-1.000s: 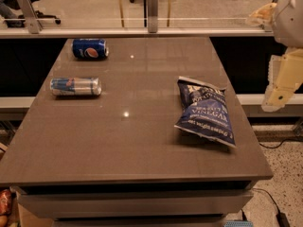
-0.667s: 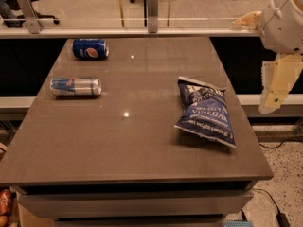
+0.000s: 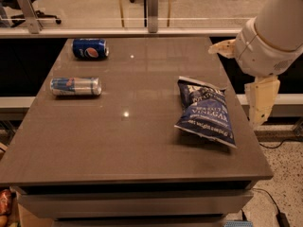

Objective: Move blue chip bag near pepsi can

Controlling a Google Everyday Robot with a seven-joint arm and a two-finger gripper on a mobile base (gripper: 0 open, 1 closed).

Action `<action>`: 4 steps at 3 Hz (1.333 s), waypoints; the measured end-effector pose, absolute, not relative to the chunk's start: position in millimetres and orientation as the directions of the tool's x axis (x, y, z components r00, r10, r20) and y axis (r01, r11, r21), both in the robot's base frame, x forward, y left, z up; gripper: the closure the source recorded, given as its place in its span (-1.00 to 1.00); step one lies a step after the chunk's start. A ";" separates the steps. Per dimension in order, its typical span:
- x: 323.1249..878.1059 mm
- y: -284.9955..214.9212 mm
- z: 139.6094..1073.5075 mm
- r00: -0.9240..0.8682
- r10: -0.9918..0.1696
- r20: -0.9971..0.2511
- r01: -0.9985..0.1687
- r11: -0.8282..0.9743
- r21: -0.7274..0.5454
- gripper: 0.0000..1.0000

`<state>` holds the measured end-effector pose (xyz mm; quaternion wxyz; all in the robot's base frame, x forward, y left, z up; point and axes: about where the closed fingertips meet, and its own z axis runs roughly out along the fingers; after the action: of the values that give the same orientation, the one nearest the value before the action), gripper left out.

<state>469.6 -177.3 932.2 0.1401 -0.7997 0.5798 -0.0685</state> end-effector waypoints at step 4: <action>470.5 -156.6 843.5 0.563 -0.826 -0.017 -0.809 -0.547 -0.214 -1.00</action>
Offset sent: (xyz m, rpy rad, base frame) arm -0.0034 0.0197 -0.0881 -0.1250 0.0160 0.2286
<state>470.5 -156.6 843.5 0.0989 -0.8786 0.4653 -0.0428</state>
